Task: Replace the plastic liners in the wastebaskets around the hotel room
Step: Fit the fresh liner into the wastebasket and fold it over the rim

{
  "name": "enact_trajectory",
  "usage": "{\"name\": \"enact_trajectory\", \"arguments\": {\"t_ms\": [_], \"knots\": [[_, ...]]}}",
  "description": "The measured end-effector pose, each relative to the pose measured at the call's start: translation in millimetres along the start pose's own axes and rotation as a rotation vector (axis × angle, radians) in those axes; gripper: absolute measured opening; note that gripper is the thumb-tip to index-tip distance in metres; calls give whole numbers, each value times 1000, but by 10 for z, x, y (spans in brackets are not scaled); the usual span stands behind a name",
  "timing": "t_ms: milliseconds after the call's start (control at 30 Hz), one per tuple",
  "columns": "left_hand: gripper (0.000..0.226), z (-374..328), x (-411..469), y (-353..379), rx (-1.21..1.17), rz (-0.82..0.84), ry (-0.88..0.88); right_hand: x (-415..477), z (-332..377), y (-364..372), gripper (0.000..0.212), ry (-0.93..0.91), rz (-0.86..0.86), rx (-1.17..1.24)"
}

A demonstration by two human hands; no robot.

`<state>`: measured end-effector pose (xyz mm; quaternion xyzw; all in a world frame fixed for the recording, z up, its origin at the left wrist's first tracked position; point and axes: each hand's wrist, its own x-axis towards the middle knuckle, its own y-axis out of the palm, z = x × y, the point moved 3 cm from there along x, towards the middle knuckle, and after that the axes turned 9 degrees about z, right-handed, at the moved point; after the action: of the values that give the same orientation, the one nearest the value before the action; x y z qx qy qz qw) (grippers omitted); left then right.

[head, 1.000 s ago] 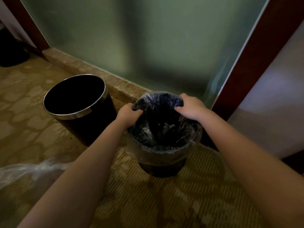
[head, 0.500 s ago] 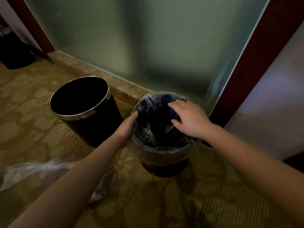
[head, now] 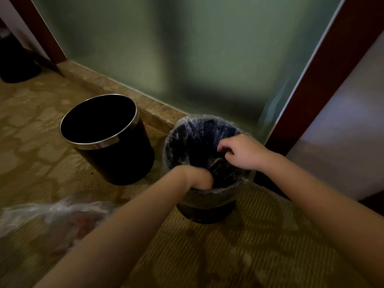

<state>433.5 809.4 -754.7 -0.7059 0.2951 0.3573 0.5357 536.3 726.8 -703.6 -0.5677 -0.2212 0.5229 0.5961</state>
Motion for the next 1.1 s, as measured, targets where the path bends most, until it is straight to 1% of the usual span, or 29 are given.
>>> {"name": "enact_trajectory", "arguments": {"t_ms": [33, 67, 100, 133, 200, 233, 267, 300, 367, 400, 433, 467, 533, 567, 600, 633, 667, 700, 733, 767, 800, 867, 900, 933, 967, 1000, 1033, 1067, 1100], "knots": [[38, 11, 55, 83, 15, 146, -62, 0, -11, 8, 32, 2, -6, 6], [40, 24, 63, 135, -4, 232, -114, 0, -13, 15, 32, 1, -15, 8], [41, 53, 63, 150, -21, 254, -137, 5, -6, 21, 33, -7, -27, 6], [39, 64, 40, 129, -16, 213, -134, 11, 21, 24, 36, -22, -34, -8], [34, 65, -51, -4, 22, -2, -123, 28, 116, 47, 44, -73, -13, -70], [29, 85, -102, -77, 27, -107, -123, 46, 166, 81, 47, -100, 34, -112], [25, 132, -137, -126, 19, -177, -127, 61, 208, 123, 46, -106, 127, -164], [26, 190, -169, -157, 8, -231, -134, 71, 232, 180, 43, -78, 259, -229], [35, 328, -216, -183, -32, -263, -179, 52, 249, 302, 36, 53, 544, -336], [36, 377, -221, -181, -36, -255, -197, 43, 253, 338, 36, 91, 617, -364], [36, 404, -235, -171, -29, -255, -207, 41, 263, 338, 36, 90, 624, -379], [35, 423, -227, -167, -20, -267, -213, 43, 279, 298, 34, 75, 574, -372], [27, 432, -231, -196, -27, -358, -200, 54, 300, 198, 32, 17, 381, -326], [21, 428, -247, -227, -42, -426, -191, 52, 312, 185, 35, -22, 328, -280], [17, 424, -266, -260, -68, -489, -183, 41, 338, 191, 38, -56, 345, -240], [17, 424, -287, -289, -95, -535, -176, 28, 373, 229, 40, -80, 420, -211], [18, 427, -301, -308, -115, -562, -170, 7, 411, 301, 40, -83, 530, -198], [19, 431, -317, -320, -126, -573, -169, -8, 426, 384, 40, -65, 637, -211], [19, 442, -323, -324, -128, -576, -172, -7, 424, 436, 40, -42, 697, -233], [19, 459, -331, -324, -130, -585, -172, 3, 426, 427, 39, -38, 682, -244], [19, 476, -333, -319, -136, -603, -165, 9, 431, 366, 38, -48, 600, -229], [17, 506, -348, -305, -157, -666, -148, 36, 434, 217, 36, -97, 339, -151], [17, 519, -359, -298, -162, -710, -137, 37, 444, 163, 36, -132, 244, -77], [19, 531, -376, -293, -158, -767, -125, 25, 455, 131, 37, -164, 212, 32], [20, 538, -412, -292, -151, -843, -106, -6, 474, 119, 40, -195, 245, 152], [21, 545, -453, -291, -157, -925, -74, -57, 504, 132, 42, -219, 322, 245], [22, 544, -502, -283, -175, -988, -21, -121, 524, 168, 44, -230, 404, 276], [26, 542, -539, -265, -192, -1011, 39, -198, 535, 223, 45, -231, 461, 233], [31, 534, -572, -228, -197, -997, 97, -275, 533, 286, 43, -232, 477, 127]]}}
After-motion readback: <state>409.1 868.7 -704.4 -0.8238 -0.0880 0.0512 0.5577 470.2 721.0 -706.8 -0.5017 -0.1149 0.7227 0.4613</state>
